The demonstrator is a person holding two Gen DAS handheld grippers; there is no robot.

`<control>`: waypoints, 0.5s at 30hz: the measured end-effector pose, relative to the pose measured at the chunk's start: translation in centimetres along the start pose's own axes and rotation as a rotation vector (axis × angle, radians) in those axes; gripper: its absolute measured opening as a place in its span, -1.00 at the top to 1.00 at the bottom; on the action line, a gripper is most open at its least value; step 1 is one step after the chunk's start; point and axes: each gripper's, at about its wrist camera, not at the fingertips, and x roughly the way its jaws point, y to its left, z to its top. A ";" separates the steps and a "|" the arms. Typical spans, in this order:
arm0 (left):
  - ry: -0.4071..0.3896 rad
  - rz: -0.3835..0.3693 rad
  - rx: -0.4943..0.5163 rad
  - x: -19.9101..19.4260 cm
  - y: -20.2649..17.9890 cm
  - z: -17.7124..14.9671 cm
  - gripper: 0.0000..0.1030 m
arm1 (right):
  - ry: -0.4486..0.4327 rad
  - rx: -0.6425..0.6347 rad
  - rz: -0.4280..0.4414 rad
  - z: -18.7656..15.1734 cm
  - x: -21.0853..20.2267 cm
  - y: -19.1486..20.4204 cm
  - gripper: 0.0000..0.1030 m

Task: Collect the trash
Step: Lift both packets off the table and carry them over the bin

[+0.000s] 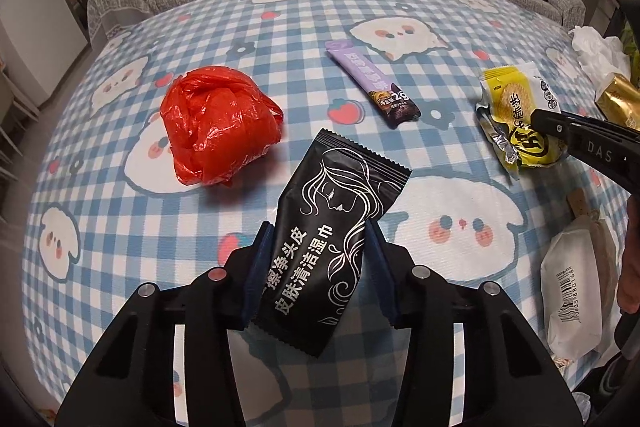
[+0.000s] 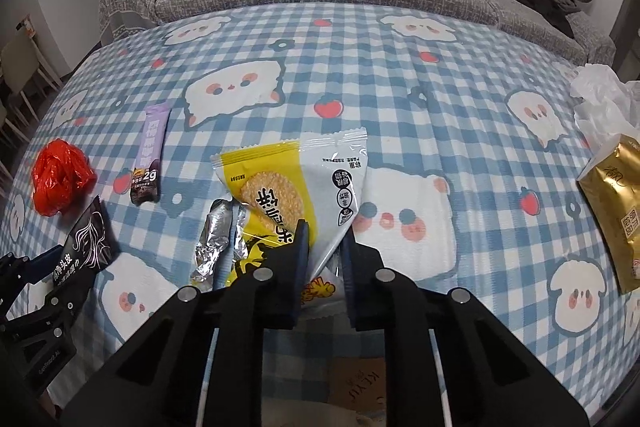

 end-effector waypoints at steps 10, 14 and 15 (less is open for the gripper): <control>-0.006 -0.015 -0.021 -1.0 0.4 -0.3 0.16 | -0.018 0.011 -0.001 -0.5 -2.2 -0.6 0.74; -0.013 -0.017 -0.022 -1.7 0.3 -0.5 0.16 | -0.026 0.013 -0.002 -0.9 -3.0 -0.4 0.75; -0.014 -0.017 -0.023 -1.8 0.3 -0.5 0.16 | -0.030 0.012 0.000 -1.0 -3.3 -0.3 0.75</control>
